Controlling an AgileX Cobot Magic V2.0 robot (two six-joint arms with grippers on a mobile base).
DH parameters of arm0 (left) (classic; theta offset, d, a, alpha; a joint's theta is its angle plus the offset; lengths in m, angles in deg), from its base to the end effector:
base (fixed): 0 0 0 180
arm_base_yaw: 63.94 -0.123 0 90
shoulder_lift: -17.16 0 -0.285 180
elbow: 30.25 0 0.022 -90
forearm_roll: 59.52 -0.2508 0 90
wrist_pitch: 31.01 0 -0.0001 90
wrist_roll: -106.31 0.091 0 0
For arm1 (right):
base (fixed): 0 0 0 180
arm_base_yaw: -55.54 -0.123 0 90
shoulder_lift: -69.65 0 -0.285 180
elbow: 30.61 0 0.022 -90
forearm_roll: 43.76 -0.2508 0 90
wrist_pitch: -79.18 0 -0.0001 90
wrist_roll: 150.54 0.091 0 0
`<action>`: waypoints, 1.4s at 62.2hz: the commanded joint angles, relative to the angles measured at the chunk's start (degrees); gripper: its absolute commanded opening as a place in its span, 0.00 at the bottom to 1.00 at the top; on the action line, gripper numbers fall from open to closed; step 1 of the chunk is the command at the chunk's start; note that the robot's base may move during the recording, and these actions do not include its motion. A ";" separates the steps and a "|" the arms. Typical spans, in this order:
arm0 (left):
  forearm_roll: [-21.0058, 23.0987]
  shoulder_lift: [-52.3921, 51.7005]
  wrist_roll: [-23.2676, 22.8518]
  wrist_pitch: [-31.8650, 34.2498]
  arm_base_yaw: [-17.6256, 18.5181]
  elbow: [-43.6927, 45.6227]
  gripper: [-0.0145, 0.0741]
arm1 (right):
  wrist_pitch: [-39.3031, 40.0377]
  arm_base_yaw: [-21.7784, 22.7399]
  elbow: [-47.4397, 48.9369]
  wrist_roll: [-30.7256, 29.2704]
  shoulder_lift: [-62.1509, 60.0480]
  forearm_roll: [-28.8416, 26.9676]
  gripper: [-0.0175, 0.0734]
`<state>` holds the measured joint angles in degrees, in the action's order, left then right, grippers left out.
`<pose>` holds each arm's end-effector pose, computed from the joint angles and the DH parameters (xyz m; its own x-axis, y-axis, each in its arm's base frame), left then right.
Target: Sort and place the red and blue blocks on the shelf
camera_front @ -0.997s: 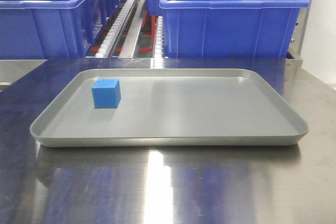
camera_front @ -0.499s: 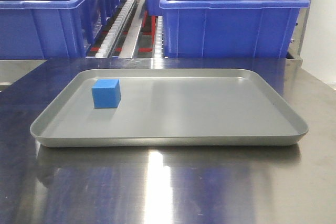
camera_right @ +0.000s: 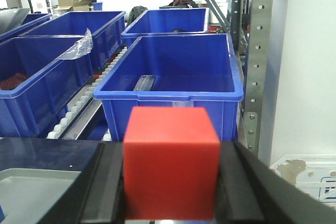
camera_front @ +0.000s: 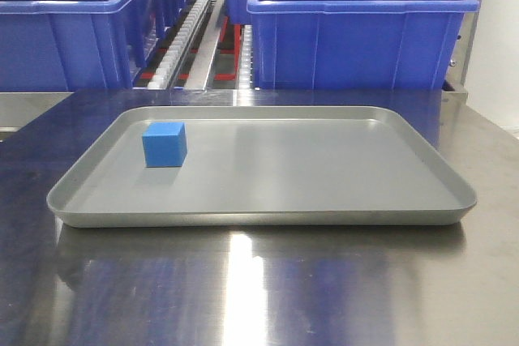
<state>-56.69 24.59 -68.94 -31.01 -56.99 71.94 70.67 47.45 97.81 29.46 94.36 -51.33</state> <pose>0.0558 -0.0068 0.2100 0.0864 0.0232 -0.9960 0.1182 0.9924 0.0334 0.0692 0.0116 0.3312 0.0694 0.1415 -0.9875 -0.1704 0.9770 0.1280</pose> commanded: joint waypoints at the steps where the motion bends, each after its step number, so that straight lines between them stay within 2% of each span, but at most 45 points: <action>1: 0.04 -0.97 0.05 4.75 0.43 -1.41 0.30 | 5.43 0.20 1.41 -0.58 0.34 -0.07 0.25; 37: 0.04 -0.97 0.05 4.75 0.43 -1.41 0.30 | 5.43 0.20 1.41 -0.58 0.34 -0.07 0.25; 45: 0.32 -0.62 0.05 4.53 0.43 0.73 0.30 | 5.43 0.20 1.41 -0.58 0.34 -0.07 0.25; 51: 0.32 1.32 0.05 2.04 0.49 4.24 0.30 | 5.37 0.20 1.41 -0.58 0.39 -0.07 0.25; 60: 1.60 8.30 0.05 -2.02 0.49 10.47 0.30 | 5.37 0.20 1.41 -0.58 0.39 -0.07 0.25; 71: 10.09 20.50 0.05 -6.89 0.49 19.54 0.30 | 5.37 0.20 1.41 -0.58 0.39 -0.07 0.25; 81: 10.58 33.52 -0.41 -11.51 0.49 28.60 0.30 | 5.37 0.20 1.41 -0.58 0.39 -0.07 0.25; 87: 10.58 42.40 -3.45 -15.52 0.49 34.43 0.30 | 5.37 0.20 1.41 -0.58 0.39 -0.07 0.25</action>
<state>-47.04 61.12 -70.08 -47.53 -56.99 100.64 70.67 47.45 97.81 29.46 94.36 -51.33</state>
